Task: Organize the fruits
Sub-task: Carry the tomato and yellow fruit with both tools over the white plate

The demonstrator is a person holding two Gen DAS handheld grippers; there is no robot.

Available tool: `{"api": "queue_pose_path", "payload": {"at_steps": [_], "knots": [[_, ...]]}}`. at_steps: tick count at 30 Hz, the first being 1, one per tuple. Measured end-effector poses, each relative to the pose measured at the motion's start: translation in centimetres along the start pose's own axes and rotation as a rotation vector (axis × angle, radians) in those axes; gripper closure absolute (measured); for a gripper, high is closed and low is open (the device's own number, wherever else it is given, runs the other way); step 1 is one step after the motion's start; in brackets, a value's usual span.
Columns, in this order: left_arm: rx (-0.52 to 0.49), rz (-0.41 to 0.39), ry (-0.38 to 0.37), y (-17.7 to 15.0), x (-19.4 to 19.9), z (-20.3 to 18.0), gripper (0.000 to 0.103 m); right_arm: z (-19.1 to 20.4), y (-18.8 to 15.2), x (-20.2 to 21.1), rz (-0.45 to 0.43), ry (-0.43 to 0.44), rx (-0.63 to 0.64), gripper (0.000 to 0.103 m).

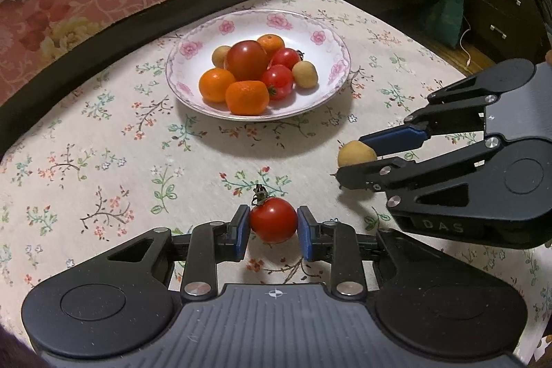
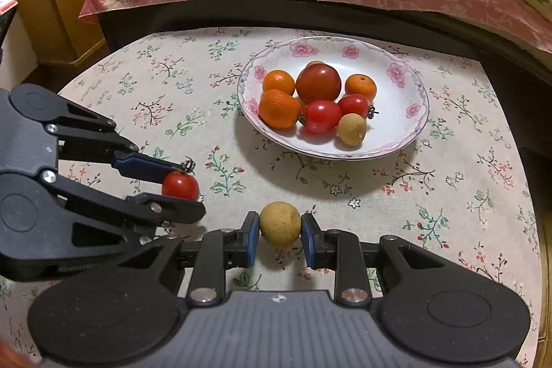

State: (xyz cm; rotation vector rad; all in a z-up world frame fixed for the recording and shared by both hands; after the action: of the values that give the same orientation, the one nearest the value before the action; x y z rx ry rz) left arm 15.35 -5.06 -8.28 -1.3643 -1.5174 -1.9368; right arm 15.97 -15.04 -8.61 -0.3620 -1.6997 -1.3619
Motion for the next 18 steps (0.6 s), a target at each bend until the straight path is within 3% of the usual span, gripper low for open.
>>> {"api": "queue_pose_path", "payload": {"at_steps": [18], "knots": [[0.011,-0.033,0.005,1.6,0.5,0.0,0.066,-0.3,1.1,0.8,-0.033,-0.007,-0.018,0.076]]}}
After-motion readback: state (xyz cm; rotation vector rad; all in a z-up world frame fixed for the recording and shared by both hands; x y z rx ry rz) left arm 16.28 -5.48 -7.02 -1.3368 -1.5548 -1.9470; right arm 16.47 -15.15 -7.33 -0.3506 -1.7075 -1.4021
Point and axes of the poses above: each gripper's, at about its wrist camera, not at the fingertips, and x roughly against the way its jaws point, z to its left, y to its top, the point moved 7 cm from there along -x, roughly the way its jaws point, and after that the axes turned 3 degrees about x, right-handed, at the moved point
